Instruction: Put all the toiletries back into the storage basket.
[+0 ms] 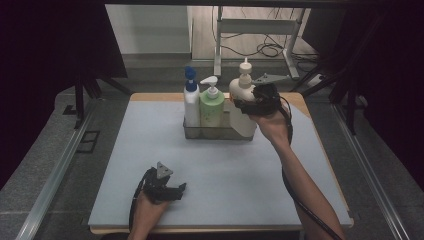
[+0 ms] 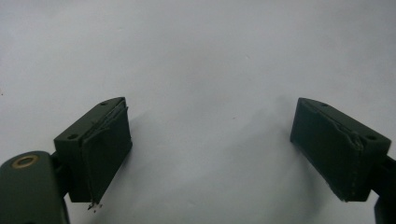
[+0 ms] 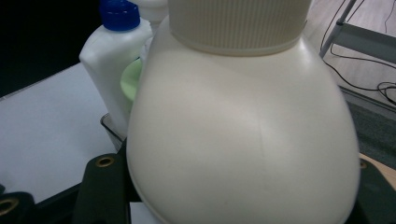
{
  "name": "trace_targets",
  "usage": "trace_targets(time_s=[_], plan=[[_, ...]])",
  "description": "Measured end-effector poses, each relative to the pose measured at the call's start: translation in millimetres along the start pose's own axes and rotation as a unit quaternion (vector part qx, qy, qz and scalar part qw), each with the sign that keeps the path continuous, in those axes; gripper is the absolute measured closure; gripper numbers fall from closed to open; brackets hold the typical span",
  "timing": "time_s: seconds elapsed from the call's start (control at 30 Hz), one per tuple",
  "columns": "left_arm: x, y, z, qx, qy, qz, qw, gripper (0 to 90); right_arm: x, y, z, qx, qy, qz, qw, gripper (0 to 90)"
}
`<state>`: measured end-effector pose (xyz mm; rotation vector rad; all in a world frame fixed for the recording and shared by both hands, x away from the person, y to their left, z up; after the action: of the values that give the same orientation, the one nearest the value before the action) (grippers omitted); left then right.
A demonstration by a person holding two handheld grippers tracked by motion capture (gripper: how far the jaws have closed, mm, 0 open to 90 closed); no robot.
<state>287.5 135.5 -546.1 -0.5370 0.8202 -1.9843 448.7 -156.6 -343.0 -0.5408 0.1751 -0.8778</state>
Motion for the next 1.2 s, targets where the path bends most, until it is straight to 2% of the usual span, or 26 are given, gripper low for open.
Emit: trace_targets(time_s=[0.87,1.2], plan=[[0.3,0.2,0.0,0.001,-0.002,-0.001,1.0000,12.0,12.8,45.0,13.9,0.005,0.004,-0.028,0.9996,39.5],[0.0,-0.1,-0.1,-0.001,-0.001,-0.001,1.0000,12.0,19.9,61.5,10.3,0.007,0.011,-0.039,0.9991,39.5]])
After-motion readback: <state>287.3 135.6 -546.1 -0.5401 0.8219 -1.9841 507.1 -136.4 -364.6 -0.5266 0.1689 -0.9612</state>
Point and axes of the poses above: each handheld gripper's, and its own axes: y roughly forward along the jaws, z roughly out of its top, x roughly to its right, the point moved 3 cm from there along y, roughly forward along the jaws, and after that the axes turned 2 degrees about -y, right-handed, at the moved point
